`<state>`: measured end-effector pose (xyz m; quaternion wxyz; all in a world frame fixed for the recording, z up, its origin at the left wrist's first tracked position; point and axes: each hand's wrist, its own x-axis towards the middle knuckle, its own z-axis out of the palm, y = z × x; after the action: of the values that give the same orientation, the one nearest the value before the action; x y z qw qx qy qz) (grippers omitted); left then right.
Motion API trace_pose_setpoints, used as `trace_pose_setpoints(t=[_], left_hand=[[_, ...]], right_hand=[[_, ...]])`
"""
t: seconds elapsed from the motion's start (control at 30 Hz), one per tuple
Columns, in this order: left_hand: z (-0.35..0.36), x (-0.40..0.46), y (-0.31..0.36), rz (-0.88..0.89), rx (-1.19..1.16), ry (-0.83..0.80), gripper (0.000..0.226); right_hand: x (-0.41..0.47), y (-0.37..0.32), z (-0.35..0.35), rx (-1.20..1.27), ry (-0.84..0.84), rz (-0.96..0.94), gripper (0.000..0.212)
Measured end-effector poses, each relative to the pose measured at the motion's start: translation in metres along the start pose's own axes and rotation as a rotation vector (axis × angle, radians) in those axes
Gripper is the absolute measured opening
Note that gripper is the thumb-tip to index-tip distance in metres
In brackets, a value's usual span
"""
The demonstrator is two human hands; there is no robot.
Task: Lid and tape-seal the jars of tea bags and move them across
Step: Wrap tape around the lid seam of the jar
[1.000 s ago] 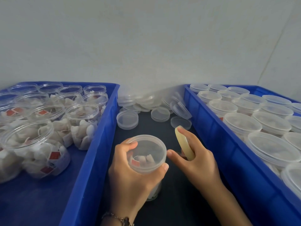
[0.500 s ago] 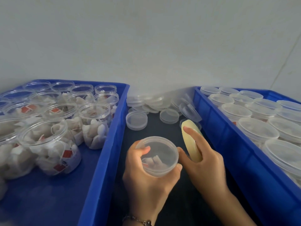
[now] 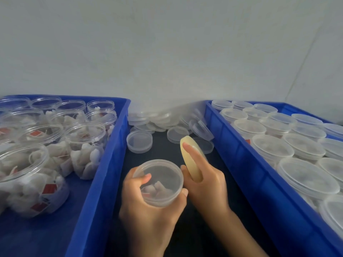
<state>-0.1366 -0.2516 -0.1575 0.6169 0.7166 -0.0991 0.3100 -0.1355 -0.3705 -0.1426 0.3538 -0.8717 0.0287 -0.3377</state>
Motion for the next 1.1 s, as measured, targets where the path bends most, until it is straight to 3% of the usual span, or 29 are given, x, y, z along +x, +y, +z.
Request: trace_pose_setpoints(t=[0.17, 0.4, 0.5, 0.63, 0.73, 0.87, 0.93, 1.0, 1.1], left_hand=[[0.004, 0.0, -0.001, -0.014, 0.027, 0.027, 0.069], [0.004, 0.001, -0.004, -0.036, 0.009, 0.034, 0.07], [0.005, 0.004, -0.003, -0.04, 0.021, 0.019, 0.075], [0.002, -0.002, 0.008, -0.076, 0.005, -0.005, 0.07], [0.007, -0.018, 0.022, 0.071, -0.057, -0.057, 0.066], [0.009, -0.014, 0.021, 0.255, -0.093, -0.039, 0.07], [0.007, -0.011, 0.018, 0.282, -0.096, -0.064, 0.065], [0.006, -0.01, 0.018, 0.293, -0.09, -0.076, 0.061], [0.014, -0.01, 0.018, 0.284, -0.034, 0.01, 0.062]], right_hand=[[0.008, -0.001, 0.009, 0.073, -0.056, 0.041, 0.078], [0.023, 0.001, 0.014, 0.087, -0.136, 0.114, 0.065], [0.03, 0.002, 0.016, 0.025, -0.139, 0.09, 0.07], [0.044, 0.008, 0.024, -0.093, -0.176, 0.111, 0.062], [0.074, 0.02, 0.027, -0.276, -0.191, 0.229, 0.053], [0.074, 0.01, 0.04, -0.294, -0.284, 0.007, 0.064], [0.066, 0.011, 0.044, -0.286, -0.391, 0.016, 0.068], [0.063, 0.018, 0.042, -0.356, -0.486, 0.025, 0.063], [0.055, 0.028, 0.039, -0.509, -0.621, -0.155, 0.044]])
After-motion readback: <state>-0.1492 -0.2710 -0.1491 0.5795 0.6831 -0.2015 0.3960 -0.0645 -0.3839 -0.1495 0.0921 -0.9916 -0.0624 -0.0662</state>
